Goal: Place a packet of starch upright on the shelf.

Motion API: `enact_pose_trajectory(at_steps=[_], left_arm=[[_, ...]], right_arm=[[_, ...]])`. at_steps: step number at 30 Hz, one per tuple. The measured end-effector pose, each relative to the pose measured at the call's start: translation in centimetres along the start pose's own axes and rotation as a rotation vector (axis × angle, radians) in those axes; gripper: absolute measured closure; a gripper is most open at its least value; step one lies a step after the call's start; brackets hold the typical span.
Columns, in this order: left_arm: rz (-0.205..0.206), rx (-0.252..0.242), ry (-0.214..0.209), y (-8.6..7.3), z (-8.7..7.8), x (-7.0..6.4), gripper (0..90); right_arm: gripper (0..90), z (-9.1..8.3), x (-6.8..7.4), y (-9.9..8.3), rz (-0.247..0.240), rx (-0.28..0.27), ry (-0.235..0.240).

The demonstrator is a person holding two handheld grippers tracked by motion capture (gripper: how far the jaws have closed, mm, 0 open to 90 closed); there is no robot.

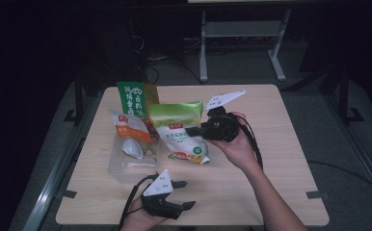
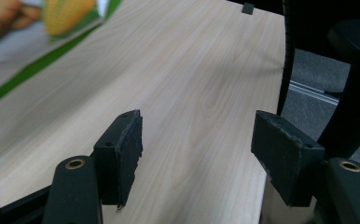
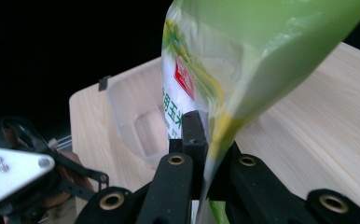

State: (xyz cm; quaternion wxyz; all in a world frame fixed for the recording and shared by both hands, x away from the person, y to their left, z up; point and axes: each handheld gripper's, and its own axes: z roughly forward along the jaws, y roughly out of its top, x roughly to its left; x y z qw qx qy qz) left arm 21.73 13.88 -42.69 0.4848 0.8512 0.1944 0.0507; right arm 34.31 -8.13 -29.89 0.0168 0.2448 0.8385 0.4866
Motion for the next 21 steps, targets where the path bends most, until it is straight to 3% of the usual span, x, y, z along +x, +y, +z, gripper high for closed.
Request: enact_pose_trajectory(at_steps=[21], left_arm=[[0.018, -0.007, -0.006, -0.2, -0.2, -0.1, 32.6]], right_arm=[[89.1, 2.8, 2.6, 3.0, -0.055, -0.025, 0.085]])
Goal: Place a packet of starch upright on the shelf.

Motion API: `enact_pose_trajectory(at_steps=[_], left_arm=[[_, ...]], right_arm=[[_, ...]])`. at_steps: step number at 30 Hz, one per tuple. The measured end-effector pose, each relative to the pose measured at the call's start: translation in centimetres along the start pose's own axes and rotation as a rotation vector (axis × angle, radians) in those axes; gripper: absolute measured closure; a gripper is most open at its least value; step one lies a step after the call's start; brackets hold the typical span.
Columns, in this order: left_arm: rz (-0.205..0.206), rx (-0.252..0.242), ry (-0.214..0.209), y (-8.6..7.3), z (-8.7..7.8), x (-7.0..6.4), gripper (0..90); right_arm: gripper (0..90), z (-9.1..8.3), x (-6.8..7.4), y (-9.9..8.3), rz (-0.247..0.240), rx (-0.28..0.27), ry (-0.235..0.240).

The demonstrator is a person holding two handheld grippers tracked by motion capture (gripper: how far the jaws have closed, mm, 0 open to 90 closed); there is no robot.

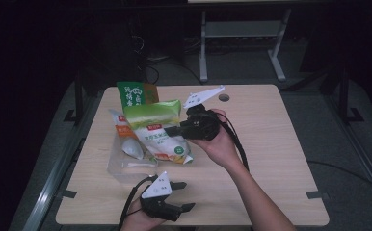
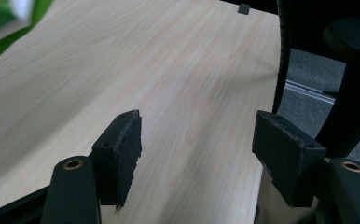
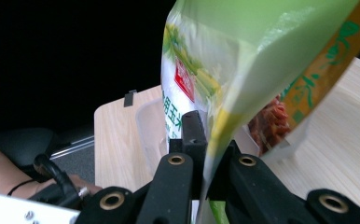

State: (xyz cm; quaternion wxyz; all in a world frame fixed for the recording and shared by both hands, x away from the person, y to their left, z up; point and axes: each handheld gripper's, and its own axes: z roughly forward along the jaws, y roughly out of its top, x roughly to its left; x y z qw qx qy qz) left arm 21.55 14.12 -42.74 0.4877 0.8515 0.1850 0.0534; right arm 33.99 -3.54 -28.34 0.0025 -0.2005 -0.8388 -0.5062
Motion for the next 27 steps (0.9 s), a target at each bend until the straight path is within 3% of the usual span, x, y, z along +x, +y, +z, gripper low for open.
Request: enact_pose_trajectory(at_steps=[13, 27], left_arm=[[-0.008, -0.013, -0.002, 0.0, -0.2, -0.2, 32.4], [-0.008, -0.025, 0.009, -0.2, -0.5, 0.1, 32.3]], right_arm=[[89.1, 3.1, 1.2, 1.8, -0.029, 0.009, 0.045], [89.1, 6.8, 1.3, 2.8, -0.039, 0.014, 0.1]])
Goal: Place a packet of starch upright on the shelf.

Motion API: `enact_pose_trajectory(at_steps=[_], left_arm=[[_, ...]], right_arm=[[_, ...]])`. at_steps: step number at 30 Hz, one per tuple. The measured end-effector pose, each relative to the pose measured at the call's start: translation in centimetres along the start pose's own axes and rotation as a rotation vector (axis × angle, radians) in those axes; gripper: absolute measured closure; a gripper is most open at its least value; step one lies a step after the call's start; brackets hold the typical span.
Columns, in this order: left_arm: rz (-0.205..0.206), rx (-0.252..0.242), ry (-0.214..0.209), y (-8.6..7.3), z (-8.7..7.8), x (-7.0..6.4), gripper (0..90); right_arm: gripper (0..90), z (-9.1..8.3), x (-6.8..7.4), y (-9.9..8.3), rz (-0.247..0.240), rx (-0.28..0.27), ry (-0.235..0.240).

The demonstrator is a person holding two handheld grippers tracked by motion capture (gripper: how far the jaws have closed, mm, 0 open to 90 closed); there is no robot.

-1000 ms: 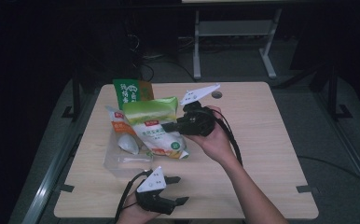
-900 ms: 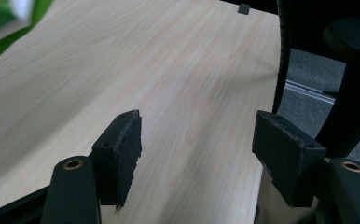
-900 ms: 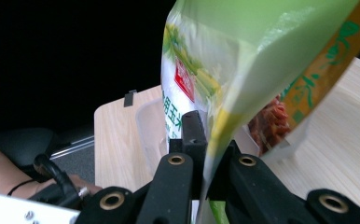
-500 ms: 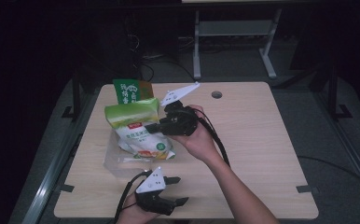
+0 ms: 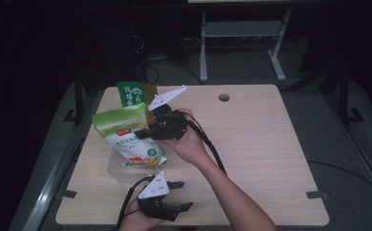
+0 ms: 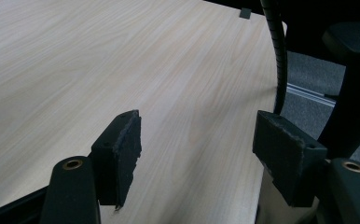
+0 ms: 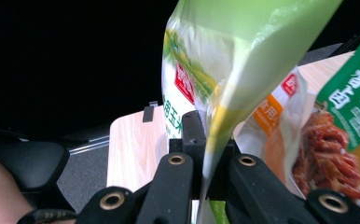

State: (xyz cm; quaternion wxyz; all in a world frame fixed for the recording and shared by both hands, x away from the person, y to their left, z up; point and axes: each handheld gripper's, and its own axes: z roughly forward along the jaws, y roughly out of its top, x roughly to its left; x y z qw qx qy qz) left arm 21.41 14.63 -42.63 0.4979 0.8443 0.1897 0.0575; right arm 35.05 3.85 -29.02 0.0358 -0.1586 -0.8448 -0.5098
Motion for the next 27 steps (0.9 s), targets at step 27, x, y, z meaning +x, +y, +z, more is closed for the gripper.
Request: enact_pose_trajectory(at_steps=[27], left_arm=[[-0.003, 0.007, -0.002, -0.1, -0.1, -0.1, 32.1]], right_arm=[[89.1, 6.9, -1.0, -1.4, 0.031, 0.034, 0.092]])
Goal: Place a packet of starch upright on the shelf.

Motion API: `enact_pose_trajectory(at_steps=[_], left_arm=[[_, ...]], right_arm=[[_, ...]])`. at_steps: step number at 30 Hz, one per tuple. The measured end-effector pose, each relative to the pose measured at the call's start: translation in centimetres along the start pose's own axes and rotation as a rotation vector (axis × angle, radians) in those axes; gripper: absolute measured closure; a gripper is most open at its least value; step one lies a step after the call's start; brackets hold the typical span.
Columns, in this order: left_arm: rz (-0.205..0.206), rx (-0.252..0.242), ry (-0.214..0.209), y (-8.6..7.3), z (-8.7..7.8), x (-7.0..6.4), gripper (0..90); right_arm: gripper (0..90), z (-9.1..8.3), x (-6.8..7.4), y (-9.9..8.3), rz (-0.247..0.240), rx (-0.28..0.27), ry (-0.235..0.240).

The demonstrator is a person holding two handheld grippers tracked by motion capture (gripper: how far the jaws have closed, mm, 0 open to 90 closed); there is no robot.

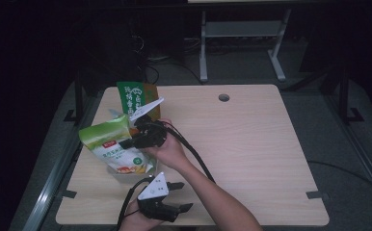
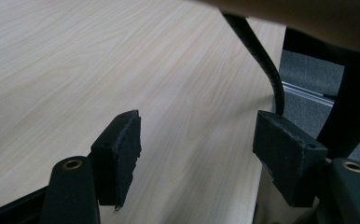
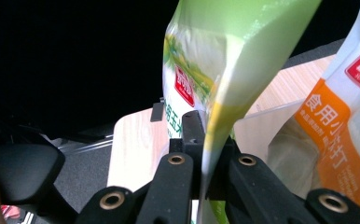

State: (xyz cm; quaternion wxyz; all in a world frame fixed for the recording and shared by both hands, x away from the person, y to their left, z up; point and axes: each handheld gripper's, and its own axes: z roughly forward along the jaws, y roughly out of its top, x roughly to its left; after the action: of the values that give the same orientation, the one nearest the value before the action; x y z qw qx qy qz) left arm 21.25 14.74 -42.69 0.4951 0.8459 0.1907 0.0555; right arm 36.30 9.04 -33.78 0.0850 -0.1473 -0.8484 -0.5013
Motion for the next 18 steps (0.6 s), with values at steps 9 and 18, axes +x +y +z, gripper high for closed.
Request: enact_pose_trajectory(at_steps=[9, 18], left_arm=[[-0.004, 0.005, -0.002, -0.1, 0.2, -0.1, 32.1], [0.013, 0.01, 0.0, -0.1, 0.2, 0.1, 32.1]], right_arm=[[88.3, 1.2, -0.9, -1.8, 0.009, 0.034, -0.028], [79.6, 0.1, -0.7, -1.8, -0.008, 0.033, -0.049]])
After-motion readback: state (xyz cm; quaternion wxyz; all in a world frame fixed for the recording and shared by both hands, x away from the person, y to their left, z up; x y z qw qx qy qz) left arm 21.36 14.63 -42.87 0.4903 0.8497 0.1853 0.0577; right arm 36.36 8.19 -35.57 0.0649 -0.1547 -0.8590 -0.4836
